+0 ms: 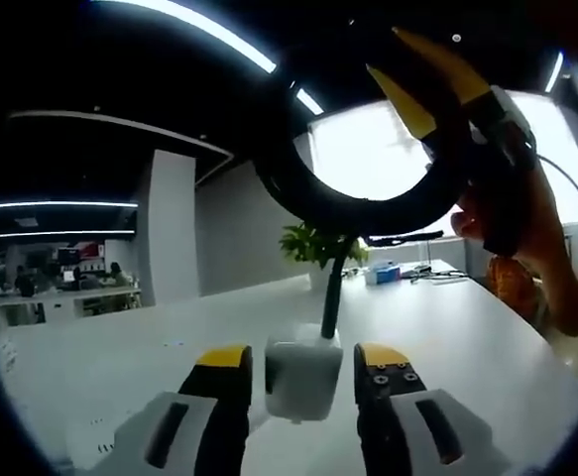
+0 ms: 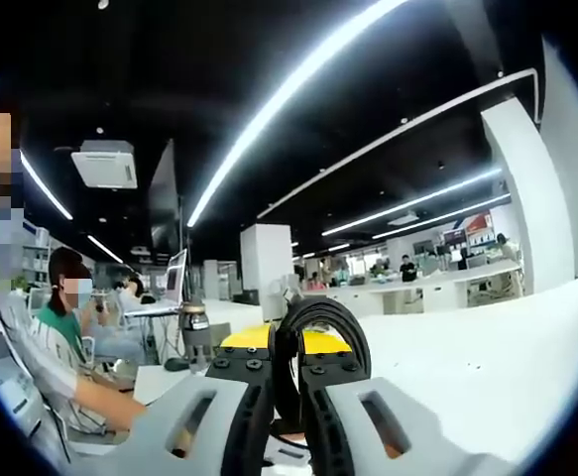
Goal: Straighten the power strip on the desk, plug the charger into it
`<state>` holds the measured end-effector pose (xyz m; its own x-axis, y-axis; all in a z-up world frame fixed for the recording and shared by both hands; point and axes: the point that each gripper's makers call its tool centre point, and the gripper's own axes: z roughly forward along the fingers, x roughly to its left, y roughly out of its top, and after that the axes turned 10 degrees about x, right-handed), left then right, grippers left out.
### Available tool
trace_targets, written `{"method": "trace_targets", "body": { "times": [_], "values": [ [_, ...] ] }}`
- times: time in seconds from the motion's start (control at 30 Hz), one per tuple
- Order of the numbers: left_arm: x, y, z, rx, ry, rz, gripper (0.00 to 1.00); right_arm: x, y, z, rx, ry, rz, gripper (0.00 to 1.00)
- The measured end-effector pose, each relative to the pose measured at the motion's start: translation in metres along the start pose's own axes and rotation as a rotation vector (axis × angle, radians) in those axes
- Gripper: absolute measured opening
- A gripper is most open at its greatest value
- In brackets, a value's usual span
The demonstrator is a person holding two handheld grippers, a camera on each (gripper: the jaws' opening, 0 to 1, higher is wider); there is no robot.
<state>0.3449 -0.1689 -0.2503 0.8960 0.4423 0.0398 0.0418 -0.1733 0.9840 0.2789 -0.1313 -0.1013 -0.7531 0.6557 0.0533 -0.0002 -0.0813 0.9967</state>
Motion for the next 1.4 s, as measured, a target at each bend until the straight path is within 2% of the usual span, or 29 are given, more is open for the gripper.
{"method": "trace_targets", "body": {
  "times": [0.17,0.47,0.57,0.63,0.67,0.9,1.1,1.4],
  "values": [
    [0.000,0.000,0.000,0.000,-0.001,0.014,0.29,-0.001,0.000,-0.001,-0.003,-0.004,0.003,0.05],
    [0.002,-0.002,0.002,0.012,-0.027,0.009,0.28,-0.003,-0.004,0.001,0.000,-0.007,0.009,0.05],
    [0.002,-0.003,0.002,0.015,-0.063,0.006,0.27,-0.004,-0.003,0.002,0.001,-0.012,0.009,0.05],
    [-0.004,-0.004,0.003,0.031,-0.131,-0.028,0.27,-0.005,-0.003,0.003,0.000,-0.012,0.008,0.05],
    [-0.002,-0.004,0.003,0.035,-0.139,-0.029,0.27,-0.005,-0.003,0.004,0.000,-0.013,0.007,0.05],
    [0.004,-0.006,0.005,0.087,-0.186,0.018,0.26,-0.009,-0.005,0.011,0.007,-0.026,-0.002,0.05],
    [0.012,-0.003,0.009,0.116,-0.296,0.049,0.26,-0.016,-0.001,0.018,0.007,-0.039,-0.016,0.05],
    [0.033,0.002,0.024,0.139,-0.365,0.129,0.26,-0.034,-0.001,0.033,0.033,-0.074,-0.058,0.05]
  ]
}}
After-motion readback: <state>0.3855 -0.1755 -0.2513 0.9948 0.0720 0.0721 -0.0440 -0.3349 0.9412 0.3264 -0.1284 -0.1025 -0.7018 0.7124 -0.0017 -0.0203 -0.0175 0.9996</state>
